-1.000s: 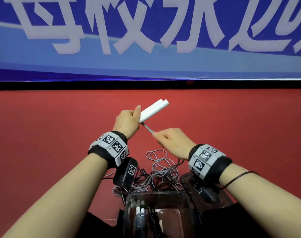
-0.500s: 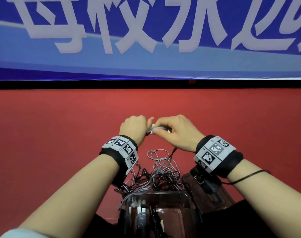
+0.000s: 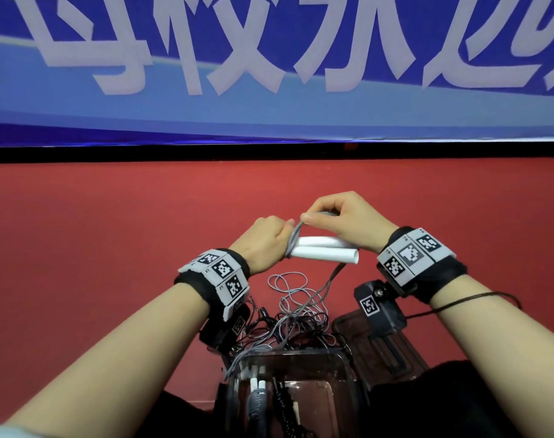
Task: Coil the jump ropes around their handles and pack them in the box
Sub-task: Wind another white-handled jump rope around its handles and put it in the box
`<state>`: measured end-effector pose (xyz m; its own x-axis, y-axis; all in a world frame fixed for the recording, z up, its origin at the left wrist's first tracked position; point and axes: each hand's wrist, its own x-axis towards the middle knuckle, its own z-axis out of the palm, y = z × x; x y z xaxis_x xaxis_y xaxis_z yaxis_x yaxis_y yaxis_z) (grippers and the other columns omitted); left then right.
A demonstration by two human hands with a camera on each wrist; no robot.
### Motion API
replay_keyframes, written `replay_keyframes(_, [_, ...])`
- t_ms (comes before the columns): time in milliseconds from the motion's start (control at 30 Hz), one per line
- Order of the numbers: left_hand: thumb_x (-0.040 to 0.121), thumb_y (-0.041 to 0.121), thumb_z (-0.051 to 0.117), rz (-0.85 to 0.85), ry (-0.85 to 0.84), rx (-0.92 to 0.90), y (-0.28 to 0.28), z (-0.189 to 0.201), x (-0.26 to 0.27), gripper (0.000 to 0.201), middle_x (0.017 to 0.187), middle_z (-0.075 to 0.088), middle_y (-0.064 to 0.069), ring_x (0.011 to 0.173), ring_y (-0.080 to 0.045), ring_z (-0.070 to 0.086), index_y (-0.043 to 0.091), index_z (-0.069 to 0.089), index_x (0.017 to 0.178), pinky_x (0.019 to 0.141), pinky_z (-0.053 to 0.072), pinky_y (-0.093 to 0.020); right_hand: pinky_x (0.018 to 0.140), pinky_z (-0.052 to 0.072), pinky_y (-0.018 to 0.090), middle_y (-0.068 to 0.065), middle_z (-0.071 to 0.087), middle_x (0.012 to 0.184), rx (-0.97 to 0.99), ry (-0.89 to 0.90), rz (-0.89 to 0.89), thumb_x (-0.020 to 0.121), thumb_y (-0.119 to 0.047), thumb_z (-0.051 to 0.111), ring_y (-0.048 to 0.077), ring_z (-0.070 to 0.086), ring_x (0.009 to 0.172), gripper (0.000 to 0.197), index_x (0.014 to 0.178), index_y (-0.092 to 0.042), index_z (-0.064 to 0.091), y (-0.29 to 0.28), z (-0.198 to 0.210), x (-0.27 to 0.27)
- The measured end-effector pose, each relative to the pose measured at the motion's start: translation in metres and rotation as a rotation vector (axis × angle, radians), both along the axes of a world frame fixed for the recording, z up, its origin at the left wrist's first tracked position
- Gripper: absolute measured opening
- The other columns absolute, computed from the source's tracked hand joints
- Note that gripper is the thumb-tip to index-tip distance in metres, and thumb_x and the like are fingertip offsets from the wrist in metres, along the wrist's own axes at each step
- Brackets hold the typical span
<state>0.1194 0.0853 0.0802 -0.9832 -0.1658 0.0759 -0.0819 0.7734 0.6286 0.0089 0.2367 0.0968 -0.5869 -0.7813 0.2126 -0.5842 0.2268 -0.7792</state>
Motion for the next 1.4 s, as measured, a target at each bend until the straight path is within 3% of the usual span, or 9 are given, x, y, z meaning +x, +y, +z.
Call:
replay_keyframes(67, [0.106,0.032,0.028,0.003,0.044,0.066,0.004,0.002,0.002,0.059,0.056,0.054,-0.005,0.048,-0.019,0.043,0.011,0.053,0.057,0.054,0.035,-0.029,0.063,0.035,0.024,0.009,0.059,0.067,0.028,-0.107,0.029,0.087,-0.029,0.070,0.009,0.045,0.064,0.017,0.081,-0.014,0.075,0.003,0.001,-0.003])
replay_keyframes(200, [0.100,0.057,0.030,-0.028,0.059,0.148,0.019,0.009,0.004,0.066,0.047,0.046,0.004,0.042,-0.011,0.037,0.017,0.046,0.049,0.049,0.031,-0.023,0.049,0.035,0.014,-0.012,0.056,0.053,0.084,-0.324,0.059,0.081,-0.028,0.074,0.001,0.045,0.047,0.023,0.081,-0.006,0.069,0.009,-0.001,-0.010])
replay_keyframes(300, [0.084,0.072,0.043,-0.044,0.129,0.234,0.024,0.010,0.000,0.063,0.051,0.046,0.005,0.046,-0.011,0.037,0.015,0.050,0.057,0.051,0.030,-0.024,0.051,0.040,0.015,-0.008,0.064,0.058,-0.034,-0.401,-0.015,0.091,-0.008,0.062,0.002,0.055,0.050,0.014,0.096,0.006,0.065,0.012,-0.008,-0.015])
replay_keyframes(367, [0.087,0.067,0.049,0.013,0.197,0.263,0.022,0.009,-0.004,0.056,0.052,0.050,0.005,0.047,-0.010,0.041,0.015,0.054,0.066,0.052,0.032,-0.024,0.050,0.033,0.021,0.004,0.053,0.059,-0.081,-0.350,-0.048,0.085,-0.008,0.057,0.009,0.045,0.051,0.015,0.088,0.006,0.063,0.010,-0.015,-0.015])
replay_keyframes(467, [0.097,0.053,0.047,0.120,0.265,0.295,0.017,0.007,-0.009,0.035,0.055,0.058,0.004,0.048,-0.008,0.048,0.023,0.054,0.080,0.056,0.038,-0.027,0.049,0.025,0.023,-0.003,0.036,0.052,-0.035,-0.278,-0.156,0.087,-0.002,0.051,0.009,0.029,0.048,0.023,0.066,-0.011,0.047,0.003,-0.020,-0.010])
replay_keyframes(633, [0.103,0.041,0.037,0.212,0.314,0.357,0.010,0.002,-0.016,0.030,0.071,0.062,0.001,0.054,-0.014,0.055,0.019,0.056,0.099,0.060,0.043,-0.030,0.039,0.022,0.018,-0.008,0.040,0.052,0.014,-0.383,-0.056,0.100,-0.026,0.048,0.006,0.029,0.042,0.031,0.075,-0.015,0.062,-0.009,-0.028,0.006])
replay_keyframes(1000, [0.103,0.046,0.032,0.375,0.295,0.310,-0.003,0.001,-0.015,0.065,0.055,0.055,-0.007,0.056,-0.024,0.047,-0.002,0.064,0.073,0.059,0.038,-0.035,0.050,0.031,0.023,-0.010,0.043,0.049,0.060,-0.124,-0.056,0.100,-0.032,0.046,0.007,0.035,0.042,0.036,0.075,-0.019,0.068,-0.020,-0.029,0.032])
replay_keyframes(1233, [0.103,0.043,0.032,0.551,0.284,0.244,-0.031,0.003,-0.010,0.064,0.069,0.064,-0.015,0.074,-0.035,0.061,0.002,0.072,0.076,0.072,0.046,-0.039,0.054,0.030,0.023,-0.007,0.048,0.063,0.078,0.092,0.045,0.098,-0.029,0.050,0.010,0.038,0.055,0.017,0.104,-0.025,0.066,-0.011,-0.023,0.047])
replay_keyframes(1400, [0.104,0.042,0.031,0.579,0.239,0.101,-0.049,0.000,-0.002,0.059,0.072,0.063,-0.017,0.080,-0.038,0.061,0.010,0.059,0.063,0.070,0.040,-0.038,0.058,0.033,0.027,-0.003,0.047,0.063,0.108,0.084,0.048,0.094,-0.031,0.058,0.009,0.039,0.056,0.008,0.094,-0.028,0.066,-0.009,-0.015,0.046])
